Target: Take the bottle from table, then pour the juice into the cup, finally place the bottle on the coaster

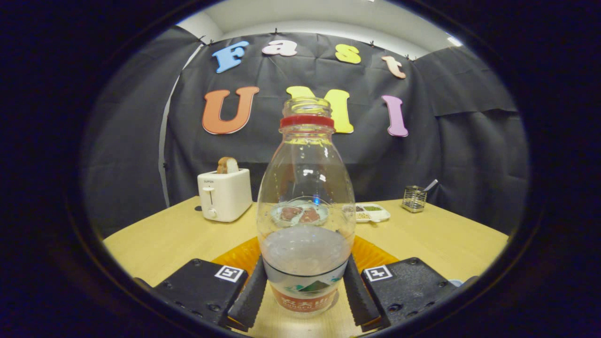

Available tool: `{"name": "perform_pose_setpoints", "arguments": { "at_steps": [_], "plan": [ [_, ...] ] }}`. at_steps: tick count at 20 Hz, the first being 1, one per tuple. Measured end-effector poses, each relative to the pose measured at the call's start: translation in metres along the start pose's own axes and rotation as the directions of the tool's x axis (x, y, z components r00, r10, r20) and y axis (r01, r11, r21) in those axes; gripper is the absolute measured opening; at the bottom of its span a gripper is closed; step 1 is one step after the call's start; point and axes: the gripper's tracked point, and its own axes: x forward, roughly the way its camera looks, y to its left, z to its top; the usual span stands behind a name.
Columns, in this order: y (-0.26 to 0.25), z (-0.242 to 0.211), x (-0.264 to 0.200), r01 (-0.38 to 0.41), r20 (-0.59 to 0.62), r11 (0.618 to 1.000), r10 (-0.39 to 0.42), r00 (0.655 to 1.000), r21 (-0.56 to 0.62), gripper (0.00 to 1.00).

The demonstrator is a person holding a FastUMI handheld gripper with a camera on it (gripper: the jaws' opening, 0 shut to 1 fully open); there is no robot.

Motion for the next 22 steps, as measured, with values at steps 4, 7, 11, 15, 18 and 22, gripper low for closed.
{"name": "perform_pose_setpoints", "arguments": {
  "at_steps": [4, 7, 11, 15, 18, 22],
  "plan": [
    [-0.005, -0.010, 0.009, -0.002, -0.019, 1.000, 0.002, 1.000, 0.007, 0.80],
    [-0.008, -0.012, 0.011, -0.007, -0.015, 1.000, 0.007, 1.000, 0.027, 0.83],
    [-0.005, -0.013, 0.012, -0.011, -0.023, 1.000, 0.011, 1.000, 0.014, 0.90],
    [-0.007, 0.000, 0.003, -0.017, -0.016, 1.000, 0.018, 1.000, 0.026, 1.00],
    [-0.011, 0.021, -0.009, -0.021, 0.003, 0.998, 0.021, 1.000, 0.063, 1.00],
    [-0.025, 0.056, -0.034, 0.016, 0.009, 0.999, -0.016, 1.000, 0.034, 1.00]
  ]
}}
